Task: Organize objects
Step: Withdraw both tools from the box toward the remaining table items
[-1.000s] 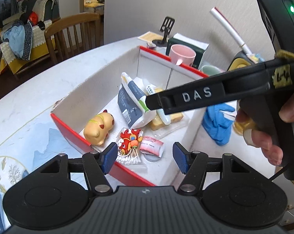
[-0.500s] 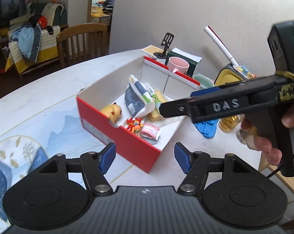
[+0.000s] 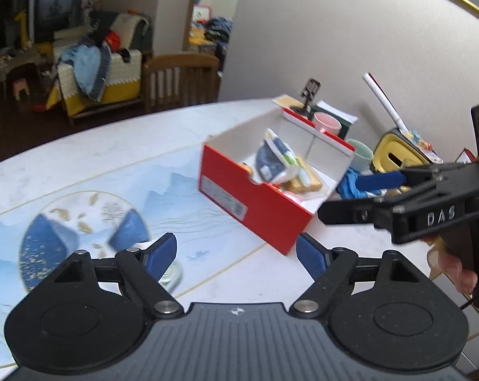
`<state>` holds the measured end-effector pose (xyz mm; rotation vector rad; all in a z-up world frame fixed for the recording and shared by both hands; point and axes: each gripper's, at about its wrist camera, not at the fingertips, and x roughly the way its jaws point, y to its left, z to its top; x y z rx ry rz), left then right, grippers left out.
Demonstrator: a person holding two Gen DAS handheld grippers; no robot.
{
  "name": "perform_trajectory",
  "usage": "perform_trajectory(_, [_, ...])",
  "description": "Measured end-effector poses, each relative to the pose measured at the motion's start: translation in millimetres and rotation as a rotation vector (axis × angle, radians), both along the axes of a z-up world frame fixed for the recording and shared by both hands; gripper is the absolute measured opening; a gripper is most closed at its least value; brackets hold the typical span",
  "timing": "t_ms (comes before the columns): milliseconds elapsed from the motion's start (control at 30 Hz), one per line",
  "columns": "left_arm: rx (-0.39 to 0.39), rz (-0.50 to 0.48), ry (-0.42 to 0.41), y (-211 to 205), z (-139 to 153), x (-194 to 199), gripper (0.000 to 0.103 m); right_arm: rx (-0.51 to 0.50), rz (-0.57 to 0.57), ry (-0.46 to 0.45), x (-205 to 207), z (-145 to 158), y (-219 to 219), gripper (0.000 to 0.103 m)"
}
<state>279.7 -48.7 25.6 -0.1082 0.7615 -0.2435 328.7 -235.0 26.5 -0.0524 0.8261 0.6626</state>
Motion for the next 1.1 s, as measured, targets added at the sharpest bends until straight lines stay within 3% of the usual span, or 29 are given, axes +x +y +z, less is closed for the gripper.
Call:
perform_trajectory(433, [0.005, 0.099, 0.020, 68.7, -17.2, -55.5, 0.084, -0.064, 0.097, -0.063, -54.5, -18.8, 61.8, 0.102])
perform_trajectory(533, [0.008, 0.131, 0.035, 87.0, -25.8, -66.2, 0.097, -0.085, 0.118, -0.069, -63.2, -27.1, 77.2, 0.102])
perform_trajectory(800, [0.024, 0.181, 0.063, 125.0, -58.5, -93.5, 0.101, -0.098, 0.155, 0.002, -73.4, -54.0, 112.7, 0.102])
perform_trajectory(1100, [0.053, 0.251, 0.140, 158.0, -109.4, -93.5, 0.101, -0.145, 0.177, 0.061, -78.6, -82.7, 150.9, 0.102])
